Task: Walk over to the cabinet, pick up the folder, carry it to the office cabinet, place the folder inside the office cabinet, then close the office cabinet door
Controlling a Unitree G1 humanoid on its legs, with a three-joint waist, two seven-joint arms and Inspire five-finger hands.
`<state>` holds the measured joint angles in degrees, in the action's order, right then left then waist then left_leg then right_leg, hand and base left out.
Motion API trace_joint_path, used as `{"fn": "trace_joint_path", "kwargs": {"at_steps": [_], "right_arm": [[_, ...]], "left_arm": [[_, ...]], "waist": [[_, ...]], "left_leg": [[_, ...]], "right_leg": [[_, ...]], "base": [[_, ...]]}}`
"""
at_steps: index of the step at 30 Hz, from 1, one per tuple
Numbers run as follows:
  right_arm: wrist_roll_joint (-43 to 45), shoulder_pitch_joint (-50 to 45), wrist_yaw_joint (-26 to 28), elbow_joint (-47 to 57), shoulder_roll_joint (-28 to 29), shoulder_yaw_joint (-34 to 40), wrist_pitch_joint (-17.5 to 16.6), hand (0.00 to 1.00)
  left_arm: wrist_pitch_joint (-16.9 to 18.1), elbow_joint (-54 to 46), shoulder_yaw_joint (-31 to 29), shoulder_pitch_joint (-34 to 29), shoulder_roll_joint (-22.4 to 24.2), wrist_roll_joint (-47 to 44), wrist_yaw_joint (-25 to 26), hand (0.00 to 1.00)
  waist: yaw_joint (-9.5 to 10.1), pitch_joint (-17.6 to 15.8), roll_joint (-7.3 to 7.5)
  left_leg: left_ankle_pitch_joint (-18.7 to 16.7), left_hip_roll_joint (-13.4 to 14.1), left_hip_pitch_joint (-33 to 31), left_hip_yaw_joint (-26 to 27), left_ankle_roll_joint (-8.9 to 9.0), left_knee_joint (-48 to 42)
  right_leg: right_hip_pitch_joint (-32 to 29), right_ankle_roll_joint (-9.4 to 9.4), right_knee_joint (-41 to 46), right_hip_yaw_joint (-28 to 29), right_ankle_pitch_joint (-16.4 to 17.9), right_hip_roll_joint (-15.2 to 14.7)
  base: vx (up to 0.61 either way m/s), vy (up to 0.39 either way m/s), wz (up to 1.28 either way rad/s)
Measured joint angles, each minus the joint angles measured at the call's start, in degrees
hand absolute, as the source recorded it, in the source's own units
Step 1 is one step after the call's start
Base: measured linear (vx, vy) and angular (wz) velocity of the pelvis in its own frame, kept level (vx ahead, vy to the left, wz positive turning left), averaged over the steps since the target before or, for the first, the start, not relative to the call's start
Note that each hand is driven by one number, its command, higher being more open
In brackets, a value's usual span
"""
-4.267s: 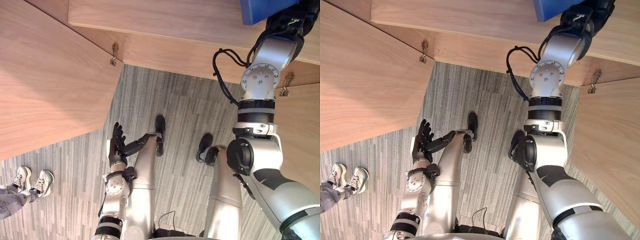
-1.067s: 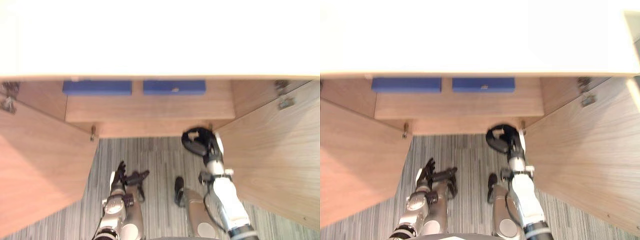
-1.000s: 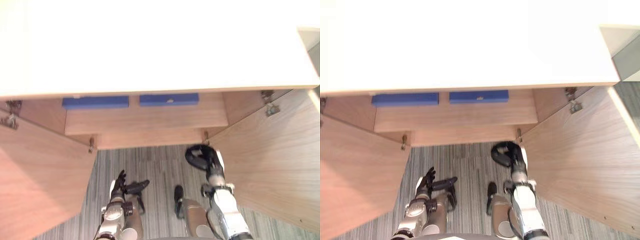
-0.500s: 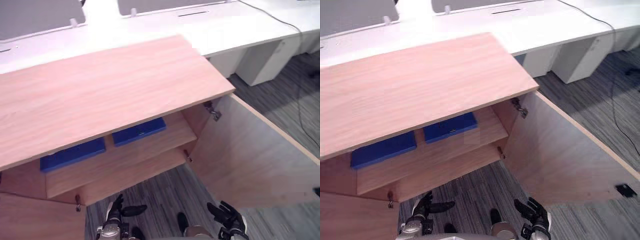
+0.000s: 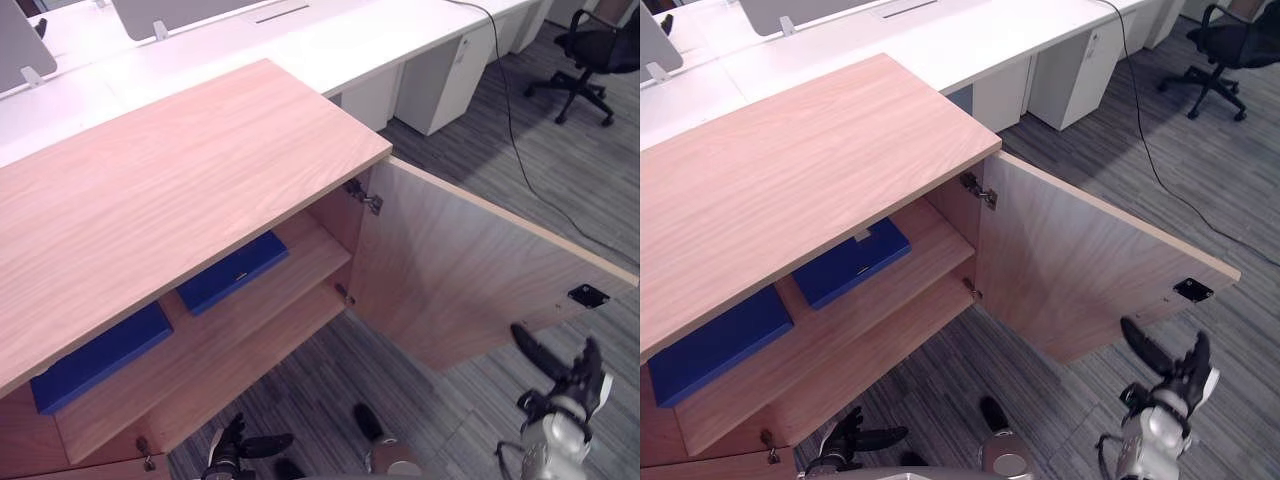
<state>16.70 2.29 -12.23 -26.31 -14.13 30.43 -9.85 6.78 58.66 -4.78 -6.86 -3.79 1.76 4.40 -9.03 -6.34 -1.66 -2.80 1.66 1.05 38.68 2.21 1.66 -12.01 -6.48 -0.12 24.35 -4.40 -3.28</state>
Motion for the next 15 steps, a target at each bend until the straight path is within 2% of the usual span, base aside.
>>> {"fn": "trace_joint_path", "kwargs": {"at_steps": [4,11,13,15], "right_arm": [[1.2,4.5,1.4,-3.0,-5.3,-5.2,-0.5,1.00],[1.7,1.0,2.6,-0.2,-6.1,-9.7,-0.4,1.00],[1.6,-2.8,2.6,4.3,-5.0,-10.7,-0.3,1.00],[-0.4,-12.2,2.4,18.5,2.8,-12.8,0.2,1.00]], "left_arm": [[0.6,0.0,0.4,0.2,0.0,0.0,0.0,1.00],[1.8,-0.2,2.5,1.3,0.0,0.9,-0.1,1.00],[1.8,-0.2,2.3,1.3,0.0,1.6,0.0,1.00],[1.7,0.0,1.7,1.4,0.3,2.6,0.4,1.00]], "waist": [[0.29,-1.4,-1.35],[-0.54,-2.6,-1.34],[-0.61,-2.6,-1.24],[-2.05,-3.6,-0.51]], "left_leg": [[-2.0,0.5,-0.7,-1.4,-0.03,-2.5],[-3.9,1.3,-1.5,-2.5,0.13,-5.4],[-4.0,1.4,-1.5,-2.6,0.11,-5.6],[-4.1,2.3,-1.4,-2.6,0.25,-6.2]], "right_leg": [[-0.3,-0.33,-0.2,1.5,-0.3,0.2],[-0.2,-0.38,-0.1,1.6,-0.3,0.3],[-0.2,-0.51,-0.1,1.8,-0.4,0.5],[0.0,-0.82,-0.2,2.2,-0.7,0.9]], "base": [[0.07,-0.100,-0.21],[0.03,-0.067,-0.05],[0.01,-0.071,-0.05],[-0.01,-0.092,-0.12]]}}
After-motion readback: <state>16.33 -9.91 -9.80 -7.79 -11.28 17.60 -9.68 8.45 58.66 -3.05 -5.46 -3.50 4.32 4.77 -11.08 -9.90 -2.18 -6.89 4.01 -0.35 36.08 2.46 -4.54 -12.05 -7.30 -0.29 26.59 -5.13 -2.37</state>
